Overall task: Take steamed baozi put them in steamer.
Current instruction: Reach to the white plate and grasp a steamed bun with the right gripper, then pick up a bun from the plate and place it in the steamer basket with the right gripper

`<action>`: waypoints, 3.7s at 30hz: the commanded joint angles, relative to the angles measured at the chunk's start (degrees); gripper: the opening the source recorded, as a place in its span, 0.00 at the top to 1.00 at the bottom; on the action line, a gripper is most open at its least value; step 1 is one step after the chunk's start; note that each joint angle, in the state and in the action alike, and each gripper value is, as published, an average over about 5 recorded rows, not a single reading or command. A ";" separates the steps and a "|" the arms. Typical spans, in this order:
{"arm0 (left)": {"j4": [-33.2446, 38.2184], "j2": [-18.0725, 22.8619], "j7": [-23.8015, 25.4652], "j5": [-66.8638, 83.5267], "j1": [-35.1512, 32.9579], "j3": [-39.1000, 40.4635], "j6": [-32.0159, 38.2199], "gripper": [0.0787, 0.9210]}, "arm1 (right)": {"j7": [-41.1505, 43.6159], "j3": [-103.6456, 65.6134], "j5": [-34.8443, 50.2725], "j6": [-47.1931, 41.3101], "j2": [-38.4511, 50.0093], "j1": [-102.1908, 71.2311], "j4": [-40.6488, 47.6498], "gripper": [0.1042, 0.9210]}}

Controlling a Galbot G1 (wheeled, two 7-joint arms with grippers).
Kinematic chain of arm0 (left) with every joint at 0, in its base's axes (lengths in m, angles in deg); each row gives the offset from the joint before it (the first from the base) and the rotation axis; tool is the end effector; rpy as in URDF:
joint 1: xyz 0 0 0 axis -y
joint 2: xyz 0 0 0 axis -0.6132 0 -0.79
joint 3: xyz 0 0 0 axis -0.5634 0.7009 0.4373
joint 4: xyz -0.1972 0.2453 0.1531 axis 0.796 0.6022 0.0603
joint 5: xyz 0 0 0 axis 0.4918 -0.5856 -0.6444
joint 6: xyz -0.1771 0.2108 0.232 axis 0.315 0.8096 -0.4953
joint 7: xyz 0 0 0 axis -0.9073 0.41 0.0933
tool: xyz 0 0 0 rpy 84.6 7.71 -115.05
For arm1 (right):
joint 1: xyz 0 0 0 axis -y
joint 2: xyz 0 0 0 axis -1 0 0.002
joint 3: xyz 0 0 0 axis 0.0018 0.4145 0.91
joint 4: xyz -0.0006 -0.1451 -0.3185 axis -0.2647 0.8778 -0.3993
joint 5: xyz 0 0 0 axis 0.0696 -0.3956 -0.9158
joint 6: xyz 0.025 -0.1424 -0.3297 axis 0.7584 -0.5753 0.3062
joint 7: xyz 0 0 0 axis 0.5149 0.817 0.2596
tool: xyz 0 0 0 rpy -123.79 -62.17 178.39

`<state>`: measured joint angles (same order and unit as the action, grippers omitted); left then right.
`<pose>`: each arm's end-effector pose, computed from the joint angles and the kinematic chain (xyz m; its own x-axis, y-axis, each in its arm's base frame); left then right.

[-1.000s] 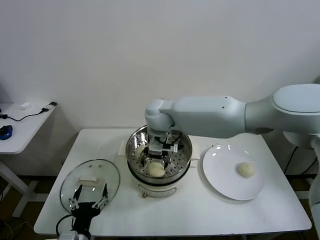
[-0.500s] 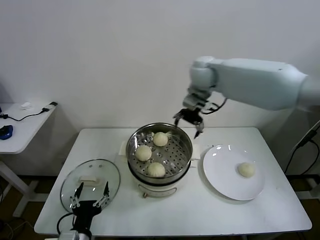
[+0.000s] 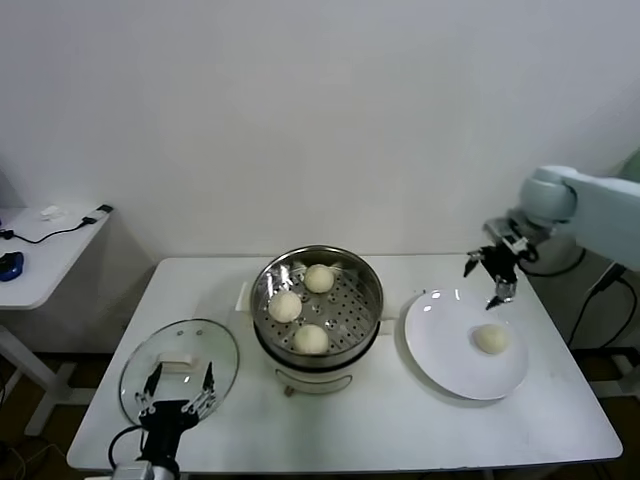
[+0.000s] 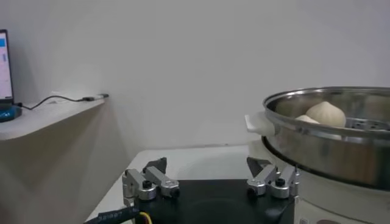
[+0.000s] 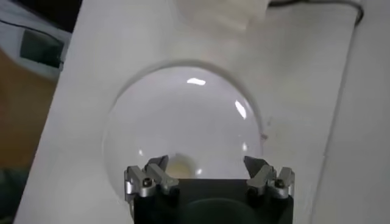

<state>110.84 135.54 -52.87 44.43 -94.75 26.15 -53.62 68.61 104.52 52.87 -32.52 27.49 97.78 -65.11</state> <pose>0.1189 0.0320 -0.3037 -0.9704 -0.1033 0.2181 -0.0871 0.9928 0.0827 0.5417 -0.1957 -0.0962 -0.0896 -0.1000 0.9909 -0.9774 -0.1823 -0.1068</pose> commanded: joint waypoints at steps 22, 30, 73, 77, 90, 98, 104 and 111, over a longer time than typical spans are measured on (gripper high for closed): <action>-0.11 1.36 -0.35 -1.44 -1.20 0.46 0.75 0.12 | -10.58 -24.01 -9.22 -7.97 -0.65 -30.40 13.14 0.12; 0.16 1.38 -0.40 -1.44 -1.46 0.38 0.67 0.12 | -8.97 -23.97 -9.39 -8.63 -0.82 -30.24 12.78 0.18; 2.11 1.25 -0.48 -2.84 -2.93 4.21 1.05 0.12 | -28.96 3.22 38.28 -29.73 -20.10 9.41 -21.97 0.42; 2.30 1.17 -0.48 -2.99 -3.19 4.17 1.23 0.12 | -28.30 2.90 34.55 -29.31 -22.14 5.83 -17.07 0.42; 2.17 0.92 -0.36 -2.49 -2.98 3.37 1.05 0.12 | -27.19 2.25 29.38 -28.57 -24.41 0.00 -11.26 0.42; 2.03 0.94 -0.24 -2.18 -2.57 2.96 0.65 0.12 | -26.02 2.64 28.38 -28.08 -24.08 -0.63 -11.28 0.42; 1.94 1.06 -0.20 -2.15 -2.53 2.99 0.50 0.12 | -23.83 1.69 26.63 -25.72 -23.47 -0.34 -11.13 0.40; 2.22 1.05 -0.18 -2.11 -2.82 2.95 0.78 0.12 | -19.94 -4.26 28.11 -19.84 -20.70 1.10 -9.42 0.19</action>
<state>112.96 136.57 -53.08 42.29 -97.44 29.10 -53.15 45.27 104.80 80.91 -57.12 5.32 98.60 -75.89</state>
